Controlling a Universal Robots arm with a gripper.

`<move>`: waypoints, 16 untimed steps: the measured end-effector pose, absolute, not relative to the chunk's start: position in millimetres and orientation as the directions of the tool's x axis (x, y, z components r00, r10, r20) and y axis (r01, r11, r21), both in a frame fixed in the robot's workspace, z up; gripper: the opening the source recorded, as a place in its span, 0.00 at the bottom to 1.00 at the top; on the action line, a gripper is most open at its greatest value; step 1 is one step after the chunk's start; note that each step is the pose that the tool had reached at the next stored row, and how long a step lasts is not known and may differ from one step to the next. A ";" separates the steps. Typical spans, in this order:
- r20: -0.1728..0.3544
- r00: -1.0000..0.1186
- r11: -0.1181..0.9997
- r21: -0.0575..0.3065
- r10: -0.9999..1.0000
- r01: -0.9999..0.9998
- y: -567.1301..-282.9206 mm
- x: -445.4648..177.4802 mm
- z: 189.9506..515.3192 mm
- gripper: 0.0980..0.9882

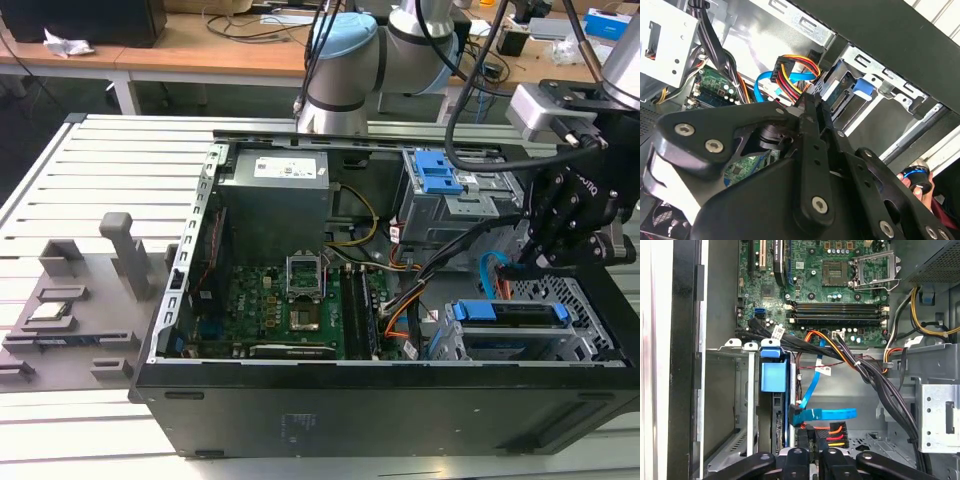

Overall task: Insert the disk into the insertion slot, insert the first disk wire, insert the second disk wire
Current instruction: 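Insert the first disk wire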

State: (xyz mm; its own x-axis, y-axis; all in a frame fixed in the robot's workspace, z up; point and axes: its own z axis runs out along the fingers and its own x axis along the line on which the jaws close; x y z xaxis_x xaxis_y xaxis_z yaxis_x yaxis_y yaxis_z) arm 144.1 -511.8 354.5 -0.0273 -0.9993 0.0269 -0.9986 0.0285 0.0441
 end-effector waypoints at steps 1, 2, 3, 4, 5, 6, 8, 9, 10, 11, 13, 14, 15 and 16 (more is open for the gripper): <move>0.027 -0.027 0.028 0.044 -0.999 -0.999 -511.8 144.2 354.5 0.08; 0.027 -0.027 0.028 0.044 -0.999 -0.999 -511.8 144.2 354.5 0.08; 0.027 -0.027 0.028 0.044 -0.999 -0.999 -511.8 144.2 354.5 0.08; 0.027 -0.027 0.028 0.044 -0.999 -0.999 -512.8 144.1 354.2 0.08; 0.027 -0.027 0.028 0.044 -0.999 -0.999 -514.5 144.1 354.2 0.08; 0.028 -0.027 0.028 0.044 -0.999 -0.999 -519.1 144.2 354.3 0.08; 0.028 -0.027 0.028 0.044 -0.999 -0.999 -524.4 144.2 354.1 0.08; 0.028 -0.027 0.028 0.044 -0.999 -0.999 -527.8 144.2 353.9 0.08; 0.029 -0.027 0.029 0.044 -0.999 -0.999 -530.2 144.2 353.8 0.08; 0.029 -0.027 0.029 0.044 -0.999 -0.999 -533.1 144.3 353.6 0.08; 0.030 -0.027 0.029 0.044 -0.999 -0.999 -535.7 145.5 352.1 0.08; 0.029 -0.027 0.029 0.044 -0.999 -0.999 -535.9 146.3 351.3 0.08; 0.030 -0.027 0.029 0.044 -0.999 -0.999 -535.9 147.5 350.2 0.08; 0.030 -0.027 0.029 0.044 -0.999 -0.999 -535.9 148.1 349.4 0.08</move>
